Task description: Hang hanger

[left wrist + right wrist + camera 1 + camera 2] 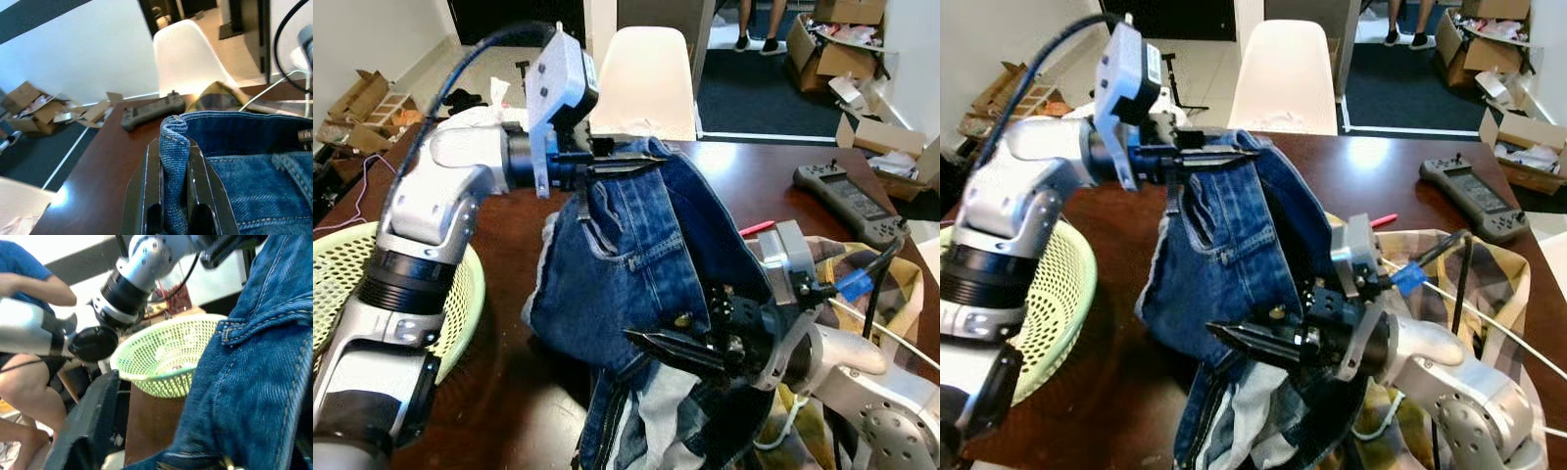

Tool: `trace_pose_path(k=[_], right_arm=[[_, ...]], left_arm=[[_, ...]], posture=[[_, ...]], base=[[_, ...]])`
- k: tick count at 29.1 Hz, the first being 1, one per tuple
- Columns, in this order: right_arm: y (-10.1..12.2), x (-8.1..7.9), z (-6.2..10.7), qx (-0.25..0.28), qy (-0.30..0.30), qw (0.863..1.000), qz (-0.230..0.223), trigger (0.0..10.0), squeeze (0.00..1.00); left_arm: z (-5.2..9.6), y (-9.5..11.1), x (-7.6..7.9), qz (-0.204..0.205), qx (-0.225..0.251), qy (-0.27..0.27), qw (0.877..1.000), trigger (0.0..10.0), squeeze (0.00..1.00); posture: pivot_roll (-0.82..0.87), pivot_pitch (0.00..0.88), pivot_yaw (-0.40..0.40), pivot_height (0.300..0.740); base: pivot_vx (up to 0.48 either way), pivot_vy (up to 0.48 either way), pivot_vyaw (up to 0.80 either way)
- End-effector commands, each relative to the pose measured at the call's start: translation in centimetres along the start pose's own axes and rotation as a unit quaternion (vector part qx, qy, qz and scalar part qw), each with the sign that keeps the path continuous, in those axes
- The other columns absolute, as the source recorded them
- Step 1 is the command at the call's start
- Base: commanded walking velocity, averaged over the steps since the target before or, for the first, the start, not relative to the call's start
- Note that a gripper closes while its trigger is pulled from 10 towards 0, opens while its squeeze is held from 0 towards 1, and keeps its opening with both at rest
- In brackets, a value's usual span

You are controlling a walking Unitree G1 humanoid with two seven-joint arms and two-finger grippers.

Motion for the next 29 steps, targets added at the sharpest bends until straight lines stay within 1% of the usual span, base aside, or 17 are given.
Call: trace_pose_path(k=[1, 3, 4, 6, 13, 14, 16, 17, 19, 20, 22, 23, 24, 25, 26, 27, 29], right_arm=[[1.4, -0.3, 0.7, 0.042, 0.014, 0.999, -0.008, 10.0, 1.0], [1.4, -0.3, 0.7, 0.042, 0.014, 0.999, -0.008, 10.0, 1.0], [2.7, 0.0, 1.6, 0.076, 0.011, 0.997, -0.008, 10.0, 1.0], [5.4, 2.0, 4.0, 0.139, -0.036, 0.99, 0.011, 10.0, 1.0], [8.5, 5.4, 7.2, 0.207, -0.141, 0.967, 0.043, 10.0, 1.0], [8.7, 6.7, 7.9, 0.213, -0.18, 0.959, 0.044, 10.0, 0.72], [8.7, 6.7, 7.9, 0.213, -0.18, 0.959, 0.044, 10.0, 0.72], [8.5, 8.5, 8.5, 0.216, -0.231, 0.948, 0.035, 10.0, 0.0], [7.6, 11.2, 9.4, 0.214, -0.313, 0.925, 0.021, 10.0, 0.0], [7.6, 11.2, 9.4, 0.214, -0.313, 0.925, 0.021, 10.0, 0.0], [6.2, 13.4, 9.7, 0.204, -0.378, 0.903, 0.003, 10.0, 0.0], [6.2, 13.4, 9.7, 0.204, -0.378, 0.903, 0.003, 10.0, 0.0], [5.4, 14.4, 9.7, 0.193, -0.41, 0.891, -0.001, 10.0, 0.0], [5.4, 14.4, 9.7, 0.193, -0.41, 0.891, -0.001, 10.0, 0.0], [4.5, 15.4, 9.7, 0.168, -0.449, 0.878, 0.002, 10.0, 0.0], [3.8, 15.6, 9.2, 0.144, -0.464, 0.874, 0.012, 10.0, 0.0], [3.3, 15.6, 8.5, 0.123, -0.473, 0.872, 0.024, 10.0, 0.0]], left_arm=[[0.9, 0.2, -0.1, -0.01, -0.002, 0.013, 1.0, 0.0, 0.0], [0.9, 0.2, -0.1, -0.01, -0.002, 0.013, 1.0, 0.0, 0.0], [1.1, -0.1, 0.5, -0.003, -0.002, 0.011, 1.0, 0.0, 0.0], [1.4, -1.2, 1.5, 0.011, -0.012, 0.017, 1.0, 0.0, 0.0], [1.5, -3.1, 3.0, 0.042, -0.024, 0.032, 0.998, 0.0, 0.0], [1.1, -3.1, 3.9, 0.064, -0.006, 0.033, 0.997, 0.0, 0.0], [1.1, -3.1, 3.9, 0.064, -0.006, 0.033, 0.997, 0.0, 0.0], [0.3, -2.8, 5.0, 0.089, 0.019, 0.03, 0.995, 0.0, 0.0], [-1.2, -1.6, 7.0, 0.126, 0.069, 0.024, 0.989, 0.0, 0.0], [-1.2, -1.6, 7.0, 0.126, 0.069, 0.024, 0.989, 0.0, 0.0], [-3.0, -0.6, 8.4, 0.156, 0.107, 0.033, 0.981, 0.0, 0.0], [-3.0, -0.6, 8.4, 0.156, 0.107, 0.033, 0.981, 0.0, 0.0], [-3.9, -0.3, 8.8, 0.166, 0.118, 0.039, 0.978, 1.6, 0.0], [-3.9, -0.3, 8.8, 0.166, 0.118, 0.039, 0.978, 1.6, 0.0], [-4.6, -0.4, 9.2, 0.185, 0.127, 0.054, 0.973, 7.9, 0.0], [-5.2, -1.1, 9.8, 0.201, 0.12, 0.07, 0.97, 10.0, 0.0], [-5.6, -2.0, 10.5, 0.216, 0.109, 0.086, 0.966, 10.0, 0.0]], posture=[[-0.03, 0.157, 0.038, 0.74], [-0.03, 0.157, 0.038, 0.74], [-0.03, 0.156, 0.038, 0.74], [-0.03, 0.153, 0.036, 0.74], [-0.02, 0.147, 0.032, 0.74], [-0.03, 0.143, 0.033, 0.74], [-0.03, 0.143, 0.033, 0.74], [-0.02, 0.142, 0.034, 0.74], [-0.02, 0.141, 0.034, 0.74], [-0.02, 0.141, 0.034, 0.74], [-0.02, 0.143, 0.033, 0.74], [-0.02, 0.143, 0.033, 0.74], [-0.01, 0.142, 0.032, 0.74], [-0.01, 0.142, 0.032, 0.74], [-0.01, 0.141, 0.034, 0.74], [-0.01, 0.141, 0.035, 0.74], [-0.01, 0.141, 0.035, 0.74]], base=[[0.0, 0.0, 0.0], [0.0, 0.0, 0.0], [0.0, 0.0, 0.0], [0.0, 0.0, 0.0], [0.0, 0.0, 0.0], [0.0, 0.0, 0.0], [0.0, 0.0, 0.0], [0.0, 0.0, 0.0], [0.0, 0.0, 0.0], [0.0, 0.0, 0.0], [0.0, 0.0, 0.0], [0.0, 0.0, 0.0], [0.0, 0.0, 0.0], [0.0, 0.0, 0.0], [0.0, 0.0, 0.0], [0.0, 0.0, 0.0], [0.0, 0.0, 0.0]])
Point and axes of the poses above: a point about 5 cm out from each wrist's last joint towards the gripper, its own z axis pointing back from the gripper into the wrist, its own y axis along the axis of the wrist's last joint, x = y × z, the point moved 6 cm from there along -z, pointing out of the wrist towards the gripper, and after that the axes turned 3 degrees about z, right-handed, at the moved point
